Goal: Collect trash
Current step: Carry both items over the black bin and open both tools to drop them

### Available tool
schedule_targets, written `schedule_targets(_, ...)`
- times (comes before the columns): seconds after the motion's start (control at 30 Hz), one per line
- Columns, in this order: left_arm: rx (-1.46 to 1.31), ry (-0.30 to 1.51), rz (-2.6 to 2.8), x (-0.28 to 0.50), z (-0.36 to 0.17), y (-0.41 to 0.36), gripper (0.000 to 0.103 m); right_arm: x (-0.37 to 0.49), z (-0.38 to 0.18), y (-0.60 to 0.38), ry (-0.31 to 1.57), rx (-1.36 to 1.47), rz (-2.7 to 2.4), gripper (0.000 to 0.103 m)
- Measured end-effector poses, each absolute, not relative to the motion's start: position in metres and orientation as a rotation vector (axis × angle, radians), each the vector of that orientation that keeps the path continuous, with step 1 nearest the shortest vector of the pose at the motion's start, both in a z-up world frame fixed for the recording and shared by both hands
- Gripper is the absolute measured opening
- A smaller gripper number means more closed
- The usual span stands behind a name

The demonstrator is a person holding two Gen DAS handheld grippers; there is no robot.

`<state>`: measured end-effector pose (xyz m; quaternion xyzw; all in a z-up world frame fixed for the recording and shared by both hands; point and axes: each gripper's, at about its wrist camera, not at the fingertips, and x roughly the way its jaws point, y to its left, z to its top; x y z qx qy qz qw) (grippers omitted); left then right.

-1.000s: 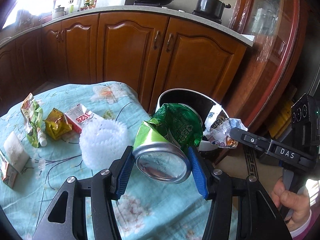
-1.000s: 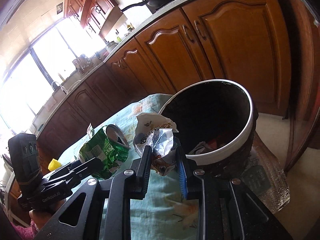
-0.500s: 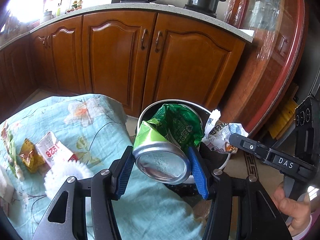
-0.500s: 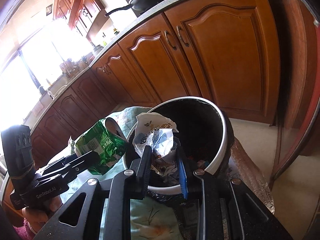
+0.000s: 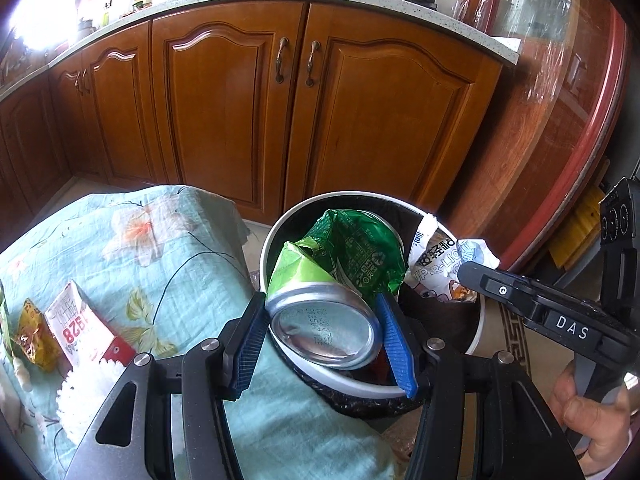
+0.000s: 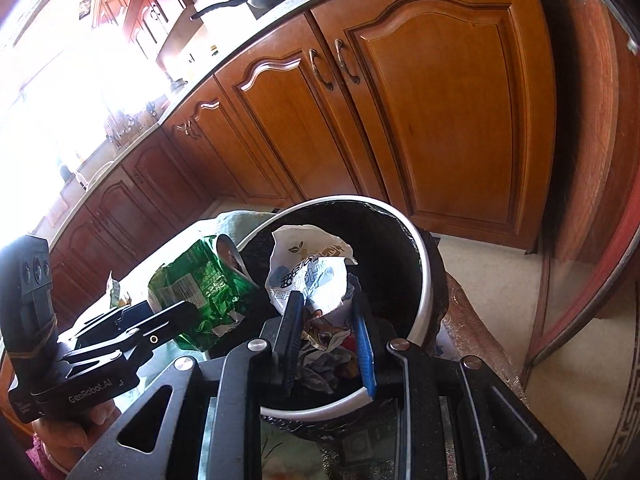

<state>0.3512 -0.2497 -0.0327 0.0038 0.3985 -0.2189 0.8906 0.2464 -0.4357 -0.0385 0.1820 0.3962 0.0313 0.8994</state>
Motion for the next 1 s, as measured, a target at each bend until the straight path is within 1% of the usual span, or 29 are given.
schedule_targets(0.17, 0.012, 0.835, -0.457, 0.357, -0.034, -0.255, 0.054, 0.251, -0.042, -0.44, 0.831, 0.375, 0.057, 0.025)
schedule_targets(0.27, 0.011, 0.849, -0.462, 0.361, -0.036, -0.257, 0.054, 0.254, -0.043, -0.442, 0.841, 0.381, 0.053, 0.03)
schedule_targets(0.33, 0.009, 0.866, -0.46, 0.361, -0.037, -0.26, 0.055, 0.256, -0.044, -0.443, 0.848, 0.396, 0.057, 0.038)
schedule_targets(0.37, 0.007, 0.872, -0.457, 0.361, -0.037, -0.262, 0.055, 0.257, -0.044, -0.445, 0.846, 0.403, 0.057, 0.052)
schedule_targets(0.4, 0.004, 0.873, -0.461, 0.361, -0.036, -0.262, 0.055, 0.256, -0.043, -0.445, 0.84, 0.407, 0.055, 0.058)
schedule_targets(0.43, 0.0, 0.87, -0.467, 0.36, -0.035, -0.262, 0.056, 0.255, -0.042, -0.446, 0.833, 0.409, 0.053, 0.058)
schedule_targets(0.47, 0.0, 0.865, -0.468, 0.358, -0.034, -0.262, 0.06, 0.253, -0.041, -0.446, 0.828, 0.412, 0.054, 0.058)
schedule_targets(0.53, 0.004, 0.854, -0.462, 0.354, -0.032, -0.261, 0.064, 0.25, -0.04, -0.446, 0.819, 0.42, 0.053, 0.058)
schedule_targets(0.6, -0.007, 0.85, -0.468, 0.349, -0.03, -0.258, 0.065, 0.245, -0.038, -0.445, 0.808, 0.427, 0.056, 0.062)
schedule_targets(0.67, -0.019, 0.844, -0.463, 0.343, -0.029, -0.251, 0.068, 0.24, -0.036, -0.443, 0.799, 0.433, 0.057, 0.065)
schedule_targets(0.8, -0.053, 0.839, -0.447, 0.328, -0.027, -0.233, 0.068, 0.229, -0.035, -0.437, 0.779, 0.462, 0.062, 0.075)
schedule_targets(0.9, -0.08, 0.831, -0.434, 0.313, -0.026, -0.213, 0.069, 0.221, -0.037, -0.429, 0.777, 0.483, 0.071, 0.078)
schedule_targets(1.0, -0.098, 0.819, -0.402, 0.297, -0.027, -0.192, 0.07, 0.215, -0.039, -0.416, 0.78, 0.489, 0.088, 0.079)
